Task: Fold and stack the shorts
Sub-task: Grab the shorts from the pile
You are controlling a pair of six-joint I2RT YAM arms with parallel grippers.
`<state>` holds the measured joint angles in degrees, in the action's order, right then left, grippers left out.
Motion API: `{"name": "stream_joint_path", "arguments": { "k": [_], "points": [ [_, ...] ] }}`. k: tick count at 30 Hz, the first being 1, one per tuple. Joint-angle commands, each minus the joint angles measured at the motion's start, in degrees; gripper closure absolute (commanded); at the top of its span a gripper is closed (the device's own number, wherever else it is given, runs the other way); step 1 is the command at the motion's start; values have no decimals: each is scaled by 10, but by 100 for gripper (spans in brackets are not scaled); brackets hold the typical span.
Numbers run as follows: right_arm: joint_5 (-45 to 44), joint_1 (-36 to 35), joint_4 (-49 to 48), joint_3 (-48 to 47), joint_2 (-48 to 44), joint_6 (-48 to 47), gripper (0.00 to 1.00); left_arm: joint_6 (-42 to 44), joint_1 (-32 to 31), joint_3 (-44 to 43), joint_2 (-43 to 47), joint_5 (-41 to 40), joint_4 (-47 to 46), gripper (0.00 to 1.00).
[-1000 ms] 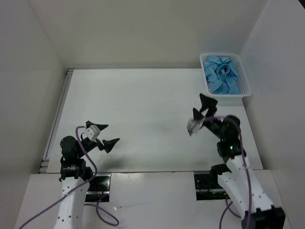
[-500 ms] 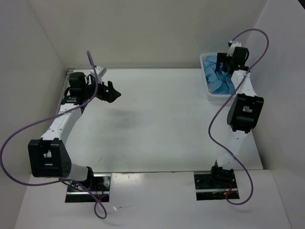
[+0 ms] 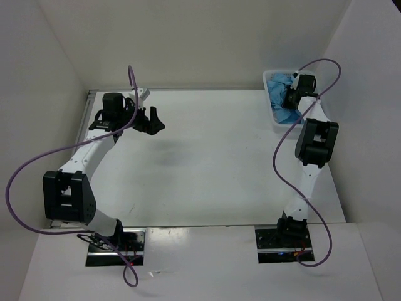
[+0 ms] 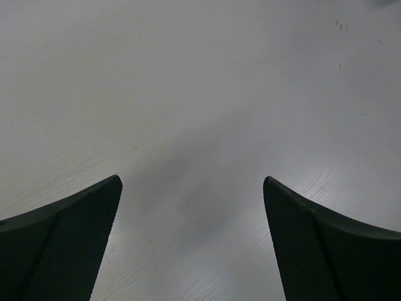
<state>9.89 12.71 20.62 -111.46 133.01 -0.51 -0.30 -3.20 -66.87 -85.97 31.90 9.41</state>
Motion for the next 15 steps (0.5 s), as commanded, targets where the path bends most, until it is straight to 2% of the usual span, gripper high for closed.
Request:
{"name": "stream_joint_path", "arguments": {
  "k": [1, 4, 10, 15],
  "points": [
    [-5, 2, -11, -42, -15, 22, 84, 3, 0, -13, -1, 4, -6, 0],
    [-10, 2, -11, -58, -43, 22, 100, 3, 0, 9, 17, 4, -19, 0],
    [-33, 2, -29, -92, -146, 27, 100, 3, 0, 58, 77, -14, -60, 0],
    [-84, -45, -94, -112, -293, -26, 100, 3, 0, 94, 142, -52, -98, 0]
  ]
}}
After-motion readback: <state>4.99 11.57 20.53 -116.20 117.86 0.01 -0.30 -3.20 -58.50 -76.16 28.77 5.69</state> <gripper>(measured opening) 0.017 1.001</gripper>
